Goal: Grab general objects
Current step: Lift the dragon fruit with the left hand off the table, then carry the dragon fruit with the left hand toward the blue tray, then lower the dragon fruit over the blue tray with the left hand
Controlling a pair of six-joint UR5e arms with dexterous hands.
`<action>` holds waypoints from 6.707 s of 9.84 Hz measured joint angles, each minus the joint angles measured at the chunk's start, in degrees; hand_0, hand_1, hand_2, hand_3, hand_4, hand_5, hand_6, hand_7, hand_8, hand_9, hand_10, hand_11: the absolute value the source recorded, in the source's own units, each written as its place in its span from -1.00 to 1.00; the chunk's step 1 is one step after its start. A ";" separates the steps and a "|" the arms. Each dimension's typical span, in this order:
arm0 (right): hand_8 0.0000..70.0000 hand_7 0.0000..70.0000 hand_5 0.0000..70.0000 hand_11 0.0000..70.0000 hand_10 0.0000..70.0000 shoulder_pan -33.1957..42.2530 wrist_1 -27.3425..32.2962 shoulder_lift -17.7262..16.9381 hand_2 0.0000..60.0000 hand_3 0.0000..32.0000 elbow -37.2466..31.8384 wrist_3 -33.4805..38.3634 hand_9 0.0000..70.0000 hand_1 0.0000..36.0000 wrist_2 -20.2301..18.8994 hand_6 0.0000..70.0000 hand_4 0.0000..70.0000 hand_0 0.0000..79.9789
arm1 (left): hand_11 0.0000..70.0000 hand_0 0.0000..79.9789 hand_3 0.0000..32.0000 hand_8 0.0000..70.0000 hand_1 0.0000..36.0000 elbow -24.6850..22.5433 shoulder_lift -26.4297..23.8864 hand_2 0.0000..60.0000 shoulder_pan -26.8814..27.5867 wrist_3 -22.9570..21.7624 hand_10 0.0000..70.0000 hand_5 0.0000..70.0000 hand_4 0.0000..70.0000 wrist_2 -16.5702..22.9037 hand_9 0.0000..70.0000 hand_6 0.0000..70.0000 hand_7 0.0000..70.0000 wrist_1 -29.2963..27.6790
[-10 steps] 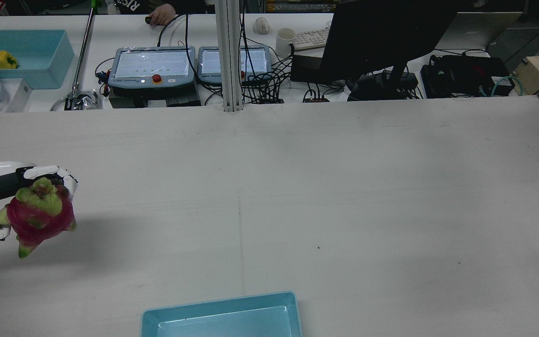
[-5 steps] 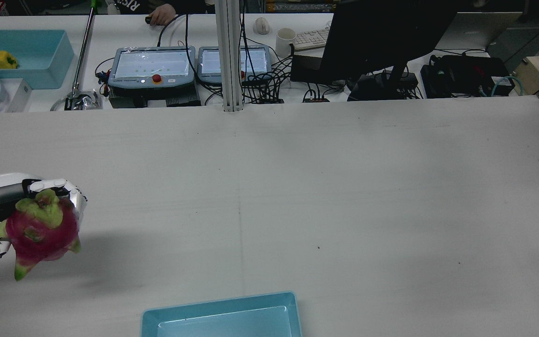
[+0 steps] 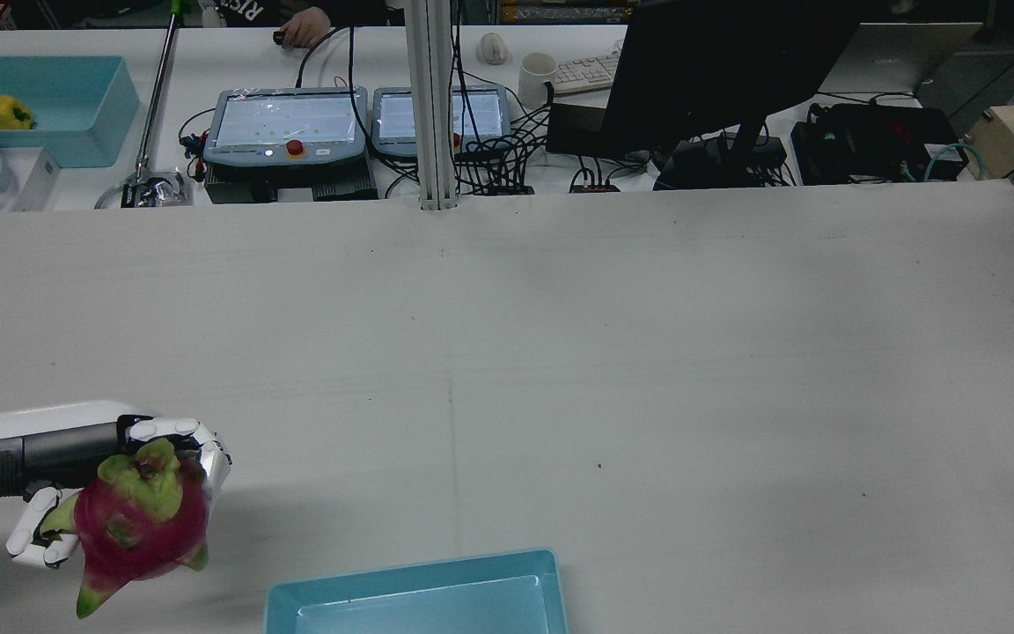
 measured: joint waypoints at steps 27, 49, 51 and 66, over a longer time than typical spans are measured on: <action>-1.00 -1.00 -1.00 -1.00 -1.00 -0.02 -0.03 0.00 -1.00 -1.00 0.00 0.01 -1.00 -1.00 0.00 -1.00 -1.00 -1.00 | -0.99 1.00 -1.00 -0.87 1.00 0.54 -12.34 1.00 26.22 -8.38 -1.00 1.00 -0.37 -17.50 -0.78 -0.45 -0.10 -9.37; -1.00 -1.00 -1.00 -1.00 -1.00 0.00 -0.03 0.00 -1.00 -1.00 0.00 0.00 -1.00 -1.00 0.00 -1.00 -1.00 -1.00 | -1.00 1.00 -1.00 -1.00 1.00 0.01 -11.53 1.00 25.90 -7.90 -1.00 -1.00 -0.98 -18.17 -0.93 -1.00 -0.43 -9.38; -1.00 -1.00 -1.00 -1.00 -1.00 0.00 -0.03 0.00 -1.00 -1.00 0.00 0.00 -1.00 -1.00 0.00 -1.00 -1.00 -1.00 | -0.93 1.00 -0.62 -1.00 1.00 -0.12 -11.57 1.00 25.59 -7.81 -1.00 -1.00 -1.00 -18.15 -0.93 -1.00 -0.43 -10.32; -1.00 -1.00 -1.00 -1.00 -1.00 0.00 -0.02 0.00 -1.00 -1.00 0.00 0.00 -1.00 -1.00 0.00 -1.00 -1.00 -1.00 | -1.00 -0.55 -1.00 -1.00 -1.00 0.43 -4.87 -1.00 24.75 -8.09 -1.00 1.00 -1.00 -26.29 -0.90 -1.00 -0.29 -18.57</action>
